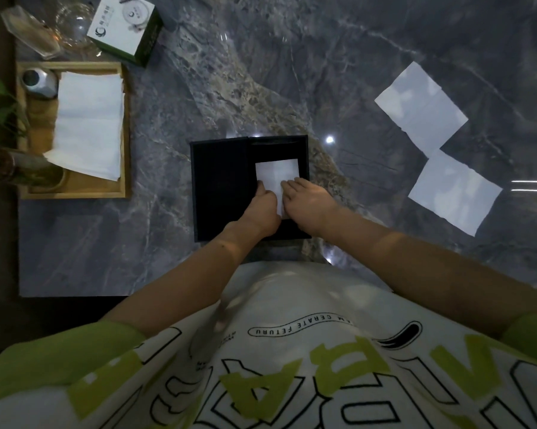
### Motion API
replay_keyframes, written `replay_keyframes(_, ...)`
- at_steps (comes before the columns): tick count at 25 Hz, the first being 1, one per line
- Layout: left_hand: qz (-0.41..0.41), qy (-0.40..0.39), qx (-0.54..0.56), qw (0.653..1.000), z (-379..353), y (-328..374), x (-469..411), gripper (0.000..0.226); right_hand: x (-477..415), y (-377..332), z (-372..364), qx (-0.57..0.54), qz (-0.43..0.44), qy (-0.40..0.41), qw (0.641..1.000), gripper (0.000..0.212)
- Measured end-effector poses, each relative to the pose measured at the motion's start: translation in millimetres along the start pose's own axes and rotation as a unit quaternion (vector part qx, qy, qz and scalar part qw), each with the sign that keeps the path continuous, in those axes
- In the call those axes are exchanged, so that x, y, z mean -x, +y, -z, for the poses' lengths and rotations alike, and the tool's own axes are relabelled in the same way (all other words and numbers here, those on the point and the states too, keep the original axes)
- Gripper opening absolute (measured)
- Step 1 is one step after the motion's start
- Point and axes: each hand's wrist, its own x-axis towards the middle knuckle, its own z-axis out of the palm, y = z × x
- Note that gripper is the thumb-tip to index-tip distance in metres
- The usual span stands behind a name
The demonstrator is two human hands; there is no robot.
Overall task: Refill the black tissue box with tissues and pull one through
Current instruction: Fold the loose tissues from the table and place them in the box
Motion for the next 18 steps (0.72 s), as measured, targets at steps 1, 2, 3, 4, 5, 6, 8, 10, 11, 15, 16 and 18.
replay_keyframes(1, -0.014, 0.020, 0.046, 0.999, -5.4, -7.2, -1.4, 0.051, 5.3, 1.3, 0.1, -0.015, -0.002, 0.023, 1.000, 0.055)
replay_keyframes(2, -0.017, 0.043, 0.089, 0.995, -10.1, -13.9, -1.8, 0.052, 11.4, 1.4, 0.5, -0.032, -0.005, 0.052, 0.998, 0.060)
replay_keyframes(3, -0.019, 0.064, 0.116, 0.991, -11.9, -17.8, 0.3, 0.050, 18.1, 1.2, 1.9, -0.050, -0.011, 0.082, 0.995, 0.063)
replay_keyframes(4, -0.024, 0.076, 0.122, 0.989, -12.4, -19.6, 3.0, 0.048, 23.7, 1.4, 1.4, -0.076, -0.022, 0.104, 0.991, 0.066)
replay_keyframes(5, -0.032, 0.081, 0.115, 0.990, -12.0, -19.1, 7.7, 0.048, 28.5, 1.7, -0.3, -0.105, -0.034, 0.126, 0.986, 0.067)
replay_keyframes(6, -0.046, 0.083, 0.111, 0.989, -11.2, -17.6, 13.6, 0.052, 33.2, 1.1, -2.1, -0.130, -0.049, 0.150, 0.979, 0.066)
replay_keyframes(8, -0.084, 0.125, 0.106, 0.983, -11.0, -15.1, 24.4, 0.061, 41.0, -3.6, -5.6, -0.176, -0.080, 0.179, 0.965, 0.063)
replay_keyframes(10, -0.123, 0.173, 0.100, 0.972, -10.6, -15.5, 30.8, 0.064, 47.7, -10.6, -8.8, -0.211, -0.126, 0.201, 0.948, 0.062)
replay_keyframes(11, -0.144, 0.190, 0.089, 0.967, -10.0, -16.5, 32.5, 0.064, 51.1, -12.9, -10.5, -0.221, -0.150, 0.213, 0.940, 0.061)
replay_keyframes(15, -0.210, 0.251, -0.013, 0.945, -11.7, -18.2, 29.1, 0.062, 72.2, -21.4, -15.9, -0.223, -0.243, 0.240, 0.913, 0.060)
replay_keyframes(16, -0.215, 0.254, -0.033, 0.943, -11.4, -17.4, 27.2, 0.063, 77.0, -21.7, -15.8, -0.223, -0.260, 0.245, 0.907, 0.060)
replay_keyframes(18, -0.221, 0.245, -0.059, 0.942, -15.8, -9.1, 24.8, 0.065, 91.7, -19.4, -20.2, -0.218, -0.291, 0.253, 0.896, 0.060)
